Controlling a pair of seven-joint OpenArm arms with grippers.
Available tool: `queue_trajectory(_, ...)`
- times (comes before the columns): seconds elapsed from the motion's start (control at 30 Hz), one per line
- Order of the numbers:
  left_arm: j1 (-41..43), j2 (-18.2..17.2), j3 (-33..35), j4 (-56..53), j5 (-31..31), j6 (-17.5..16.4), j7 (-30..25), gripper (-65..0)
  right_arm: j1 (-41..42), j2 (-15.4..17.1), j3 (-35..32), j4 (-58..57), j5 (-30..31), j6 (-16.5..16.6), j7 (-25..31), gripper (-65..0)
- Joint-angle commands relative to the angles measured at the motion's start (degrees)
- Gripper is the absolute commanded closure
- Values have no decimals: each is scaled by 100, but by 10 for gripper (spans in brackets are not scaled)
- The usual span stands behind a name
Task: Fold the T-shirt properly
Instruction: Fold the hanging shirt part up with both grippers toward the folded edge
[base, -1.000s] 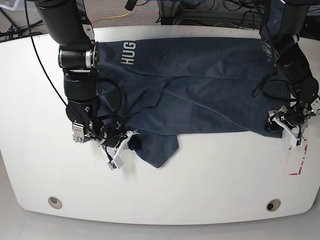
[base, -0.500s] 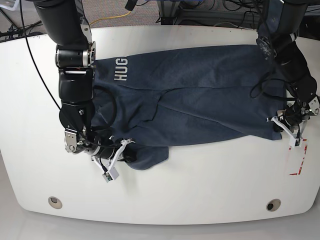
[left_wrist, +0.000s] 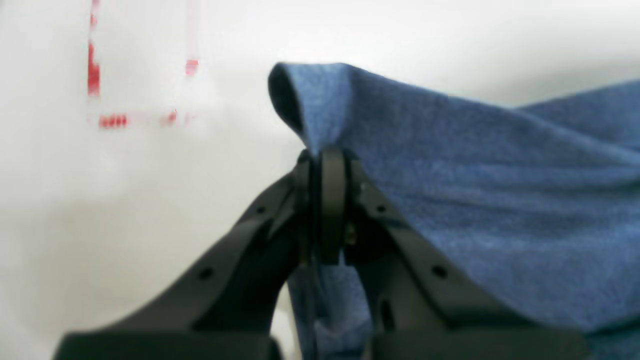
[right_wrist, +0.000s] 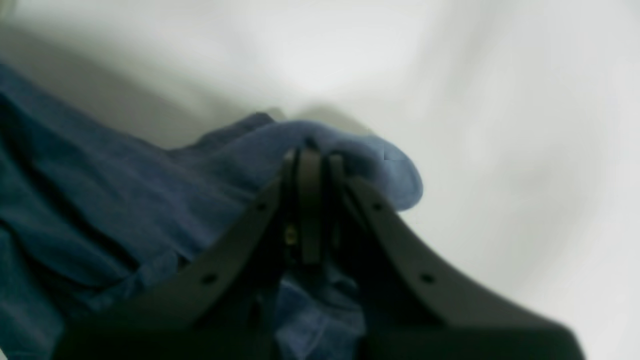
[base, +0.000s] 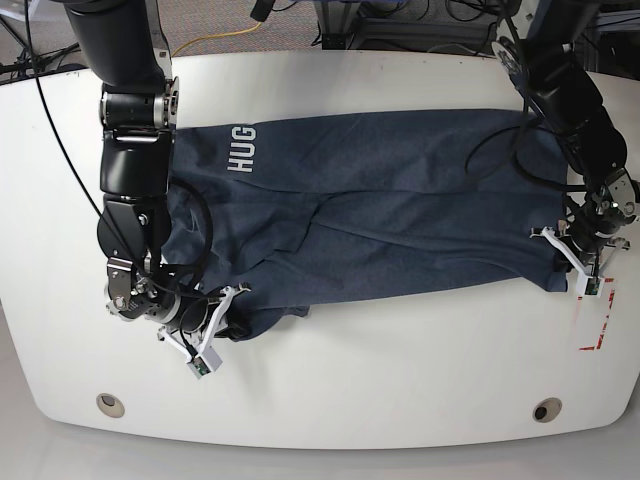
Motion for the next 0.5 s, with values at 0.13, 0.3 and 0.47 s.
queue_trajectory(0.13, 417, 74, -3, 1075, -48, 12, -122, 0, -40, 241, 44, 921, 141, 27, -390, 0)
queue_trajectory(0.3, 768, 48, -20, 1277, -57, 12, -122, 0, -401, 346, 211, 1554, 141, 36, -663, 0)
queue_trajectory(0.47, 1058, 39, -205, 1374, -154, 12, -122, 0, -823, 329, 721, 2196, 150, 45, -1102, 0)
